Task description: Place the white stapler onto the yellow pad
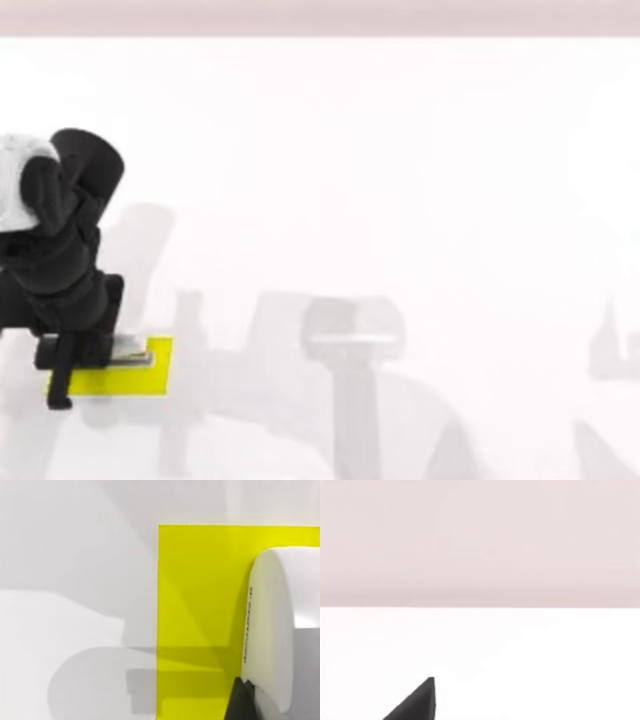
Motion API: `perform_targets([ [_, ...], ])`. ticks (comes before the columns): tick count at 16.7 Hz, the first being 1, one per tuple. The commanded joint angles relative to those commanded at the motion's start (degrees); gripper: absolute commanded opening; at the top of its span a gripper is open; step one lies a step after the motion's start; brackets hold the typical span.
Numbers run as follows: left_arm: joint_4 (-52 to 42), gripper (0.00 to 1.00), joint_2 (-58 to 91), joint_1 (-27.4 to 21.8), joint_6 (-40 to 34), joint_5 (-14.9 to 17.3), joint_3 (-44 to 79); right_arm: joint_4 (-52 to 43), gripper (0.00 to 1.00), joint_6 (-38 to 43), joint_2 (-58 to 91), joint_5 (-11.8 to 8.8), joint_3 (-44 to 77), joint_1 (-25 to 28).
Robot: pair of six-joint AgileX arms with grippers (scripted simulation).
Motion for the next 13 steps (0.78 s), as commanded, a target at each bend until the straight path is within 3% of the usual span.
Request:
perform_targets([
  [10, 0.0, 0.98, 0.0, 0.0, 0.0, 0.0, 0.0, 0.0, 1.0, 0.0, 0.0, 0.0, 0.0, 0.0],
  [13, 0.0, 1.0, 0.0, 0.0, 0.0, 0.0, 0.0, 0.0, 1.0, 0.0, 0.0, 0.0, 0.0, 0.0],
])
